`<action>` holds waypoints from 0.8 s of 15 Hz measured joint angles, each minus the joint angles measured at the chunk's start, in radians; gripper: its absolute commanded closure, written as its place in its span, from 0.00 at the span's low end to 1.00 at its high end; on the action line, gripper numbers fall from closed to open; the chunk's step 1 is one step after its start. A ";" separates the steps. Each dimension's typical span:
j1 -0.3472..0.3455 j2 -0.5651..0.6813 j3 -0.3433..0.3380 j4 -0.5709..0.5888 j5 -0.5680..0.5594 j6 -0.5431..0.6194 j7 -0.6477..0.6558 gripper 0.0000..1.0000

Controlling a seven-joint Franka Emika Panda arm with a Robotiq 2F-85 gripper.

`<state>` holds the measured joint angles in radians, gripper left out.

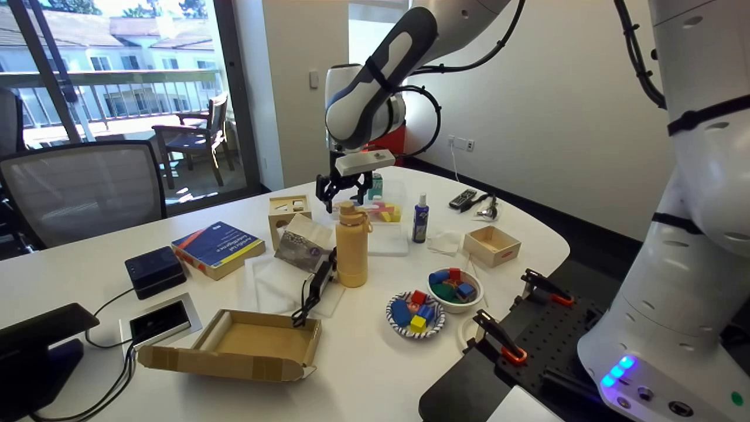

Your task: Turn the beige bottle to the right

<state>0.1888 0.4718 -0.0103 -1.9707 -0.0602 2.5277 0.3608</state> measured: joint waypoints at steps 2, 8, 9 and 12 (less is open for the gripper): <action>0.007 0.006 -0.008 0.008 0.000 0.000 0.000 0.00; 0.007 0.035 -0.027 0.036 -0.002 0.000 0.000 0.00; 0.007 0.041 -0.028 0.041 -0.002 0.000 0.000 0.19; 0.010 0.055 -0.029 0.054 -0.003 0.000 0.000 0.42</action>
<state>0.1988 0.5264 -0.0391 -1.9171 -0.0636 2.5273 0.3612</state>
